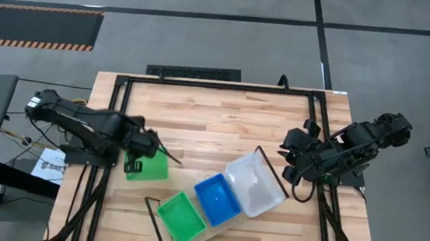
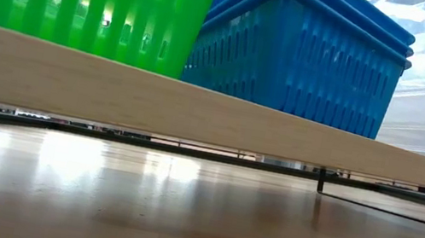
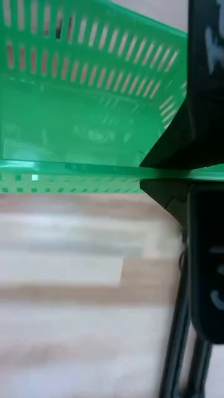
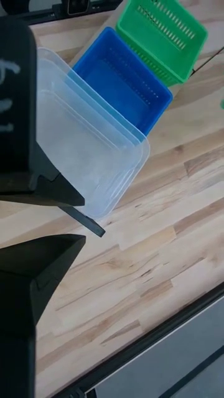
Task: Stack baskets on shelf by color
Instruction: Stack the green basket on top of the other green baskets on the shelf
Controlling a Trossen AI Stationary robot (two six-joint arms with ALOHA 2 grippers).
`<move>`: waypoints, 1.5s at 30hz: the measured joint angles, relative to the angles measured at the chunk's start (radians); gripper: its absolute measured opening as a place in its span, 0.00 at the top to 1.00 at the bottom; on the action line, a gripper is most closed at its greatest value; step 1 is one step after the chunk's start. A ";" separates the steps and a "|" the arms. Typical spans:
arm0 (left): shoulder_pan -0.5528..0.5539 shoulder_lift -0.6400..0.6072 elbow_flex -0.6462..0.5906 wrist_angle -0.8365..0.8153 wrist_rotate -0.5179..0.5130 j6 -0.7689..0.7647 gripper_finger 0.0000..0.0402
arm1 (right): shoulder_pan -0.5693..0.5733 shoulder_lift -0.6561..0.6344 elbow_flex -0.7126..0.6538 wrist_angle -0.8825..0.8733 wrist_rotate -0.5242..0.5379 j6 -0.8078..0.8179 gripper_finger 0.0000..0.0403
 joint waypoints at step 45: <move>-0.112 0.793 0.984 -0.108 0.283 0.793 1.00 | 0.000 0.003 0.000 -0.002 0.005 0.060 0.74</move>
